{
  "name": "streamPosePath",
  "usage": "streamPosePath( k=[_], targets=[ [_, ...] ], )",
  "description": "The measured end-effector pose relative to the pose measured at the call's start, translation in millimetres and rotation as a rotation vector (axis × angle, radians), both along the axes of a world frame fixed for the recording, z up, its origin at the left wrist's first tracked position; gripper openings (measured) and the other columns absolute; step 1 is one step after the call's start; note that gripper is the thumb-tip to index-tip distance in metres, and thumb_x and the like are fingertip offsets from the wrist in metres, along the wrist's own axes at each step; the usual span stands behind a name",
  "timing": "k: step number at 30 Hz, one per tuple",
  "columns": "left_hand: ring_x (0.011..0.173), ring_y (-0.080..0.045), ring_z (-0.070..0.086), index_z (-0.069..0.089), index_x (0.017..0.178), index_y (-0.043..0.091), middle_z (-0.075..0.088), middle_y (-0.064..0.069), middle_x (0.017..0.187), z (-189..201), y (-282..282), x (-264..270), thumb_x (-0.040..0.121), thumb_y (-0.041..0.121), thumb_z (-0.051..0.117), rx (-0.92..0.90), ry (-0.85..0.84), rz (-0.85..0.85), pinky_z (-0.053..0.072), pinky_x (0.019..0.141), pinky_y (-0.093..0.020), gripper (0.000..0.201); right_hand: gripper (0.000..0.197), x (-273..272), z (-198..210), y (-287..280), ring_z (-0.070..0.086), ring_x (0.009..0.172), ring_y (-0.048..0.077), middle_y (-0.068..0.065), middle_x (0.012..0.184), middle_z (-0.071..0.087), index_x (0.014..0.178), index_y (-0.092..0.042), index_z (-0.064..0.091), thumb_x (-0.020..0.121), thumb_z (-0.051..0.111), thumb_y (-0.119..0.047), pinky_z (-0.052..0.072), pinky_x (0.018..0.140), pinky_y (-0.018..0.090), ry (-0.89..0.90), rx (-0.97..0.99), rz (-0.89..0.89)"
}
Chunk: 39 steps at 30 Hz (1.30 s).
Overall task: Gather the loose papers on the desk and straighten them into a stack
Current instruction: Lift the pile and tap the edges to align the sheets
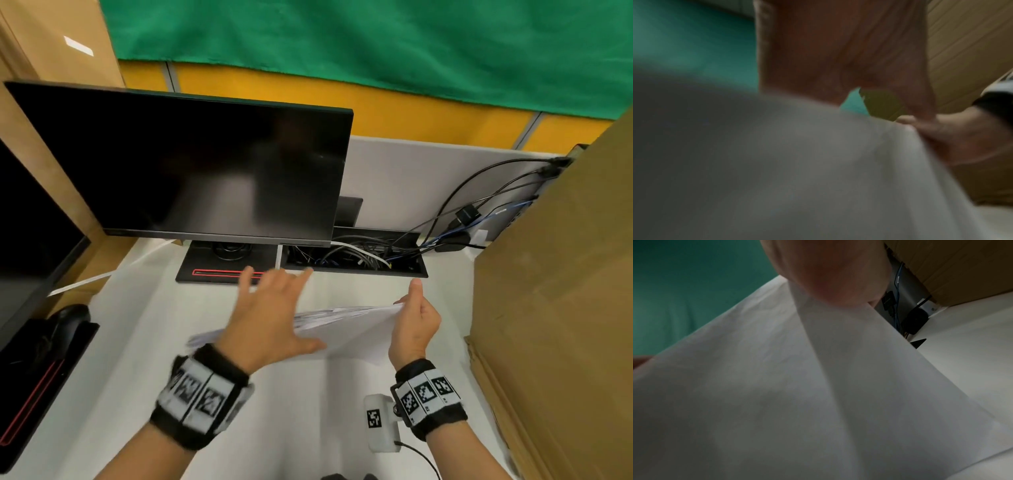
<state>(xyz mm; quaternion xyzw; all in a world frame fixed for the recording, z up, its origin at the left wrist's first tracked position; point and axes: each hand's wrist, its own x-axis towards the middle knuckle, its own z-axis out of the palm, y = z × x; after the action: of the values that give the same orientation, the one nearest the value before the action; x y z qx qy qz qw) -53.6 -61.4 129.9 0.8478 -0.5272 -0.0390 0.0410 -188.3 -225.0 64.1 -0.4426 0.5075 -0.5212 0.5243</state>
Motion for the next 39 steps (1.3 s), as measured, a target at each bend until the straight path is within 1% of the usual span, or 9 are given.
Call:
streamPosePath(
  k=[4, 6, 11, 13, 16, 19, 26, 35, 39],
  targets=[
    [0.105, -0.033, 0.061, 0.053, 0.121, 0.024, 0.064, -0.01, 0.115, -11, -32, -1, 0.091, 0.022, 0.045, 0.253, -0.024, -0.088, 0.044, 0.081, -0.038, 0.032, 0.047, 2, 5, -1, 0.031, 0.05, 0.008, 0.004, 0.057, 0.03, 0.06, -0.008, 0.046, 0.094, 0.052, -0.04, 0.031, 0.055, 0.026, 0.004, -0.064, 0.061],
    [0.098, -0.035, 0.063, 0.058, 0.11, 0.021, 0.066, -0.013, 0.106, -10, -32, 8, 0.088, 0.005, 0.039, 0.193, -0.057, -0.068, 0.042, 0.07, -0.035, 0.033, 0.039, -5, 4, -4, 0.043, 0.066, 0.012, 0.001, 0.07, 0.046, 0.073, -0.012, 0.053, 0.086, 0.052, -0.049, 0.038, 0.065, 0.025, 0.007, -0.128, 0.179],
    [0.085, -0.015, 0.069, 0.068, 0.094, 0.025, 0.073, 0.001, 0.085, -1, 11, 55, 0.092, 0.034, 0.05, -0.298, 0.435, 0.054, 0.05, 0.071, -0.028, 0.021, 0.095, -37, -21, -4, 0.042, 0.123, 0.011, -0.008, 0.135, 0.045, 0.145, -0.027, 0.031, 0.062, 0.065, -0.058, 0.033, 0.104, 0.033, 0.115, -0.062, 0.49],
    [0.085, -0.006, 0.072, 0.07, 0.099, 0.026, 0.076, 0.004, 0.086, -2, 30, 54, 0.086, 0.042, 0.057, -0.471, 0.866, 0.157, 0.054, 0.074, -0.02, 0.025, 0.101, -33, -27, 6, 0.046, 0.128, 0.014, -0.006, 0.135, 0.05, 0.143, -0.029, 0.034, 0.056, 0.077, -0.058, 0.035, 0.108, 0.035, 0.104, 0.114, 0.636],
    [0.094, -0.021, 0.073, 0.068, 0.106, 0.021, 0.078, 0.003, 0.097, -23, 41, 35, 0.078, 0.046, 0.063, -0.592, 1.178, 0.351, 0.059, 0.076, -0.029, 0.038, 0.053, -18, -16, 19, 0.06, 0.123, 0.028, 0.006, 0.127, 0.067, 0.131, -0.016, 0.054, 0.083, 0.071, -0.027, 0.048, 0.104, 0.042, 0.008, 0.329, 0.873],
    [0.092, -0.02, 0.072, 0.066, 0.103, 0.027, 0.077, 0.009, 0.094, -27, 42, 20, 0.09, 0.029, 0.056, -0.751, 1.128, 0.424, 0.058, 0.07, -0.025, 0.017, 0.028, -12, 28, 29, 0.067, 0.11, 0.031, 0.007, 0.113, 0.075, 0.118, -0.01, 0.065, 0.093, 0.055, -0.004, 0.058, 0.089, 0.038, 0.035, 0.146, 0.87],
    [0.093, -0.004, 0.07, 0.067, 0.099, 0.033, 0.075, 0.017, 0.095, 48, 36, 15, 0.078, 0.029, 0.071, -1.289, 1.082, 0.175, 0.055, 0.074, -0.016, 0.022, 0.029, -20, 143, 47, 0.069, 0.087, 0.001, -0.019, 0.092, 0.075, 0.097, -0.025, 0.062, 0.086, 0.063, 0.002, 0.056, 0.077, 0.019, -0.112, -0.507, 0.624],
    [0.065, 0.004, 0.066, 0.068, 0.076, 0.029, 0.071, 0.027, 0.063, -56, 28, 5, 0.072, -0.007, 0.072, -1.018, 1.204, 0.494, 0.05, 0.06, -0.008, 0.036, 0.023, -22, 10, 56, 0.071, 0.096, 0.019, -0.016, 0.088, 0.078, 0.096, -0.027, 0.067, 0.09, 0.061, -0.006, 0.056, 0.073, 0.019, 0.151, -0.069, 0.686],
    [0.062, 0.005, 0.067, 0.07, 0.068, 0.029, 0.072, 0.024, 0.062, -44, 17, 10, 0.076, 0.004, 0.073, -1.053, 1.151, 0.492, 0.051, 0.06, -0.01, 0.026, 0.025, -11, 30, 50, 0.07, 0.097, 0.012, -0.014, 0.093, 0.075, 0.096, -0.032, 0.066, 0.092, 0.059, -0.009, 0.057, 0.077, 0.022, 0.137, -0.159, 0.591]
  ],
)
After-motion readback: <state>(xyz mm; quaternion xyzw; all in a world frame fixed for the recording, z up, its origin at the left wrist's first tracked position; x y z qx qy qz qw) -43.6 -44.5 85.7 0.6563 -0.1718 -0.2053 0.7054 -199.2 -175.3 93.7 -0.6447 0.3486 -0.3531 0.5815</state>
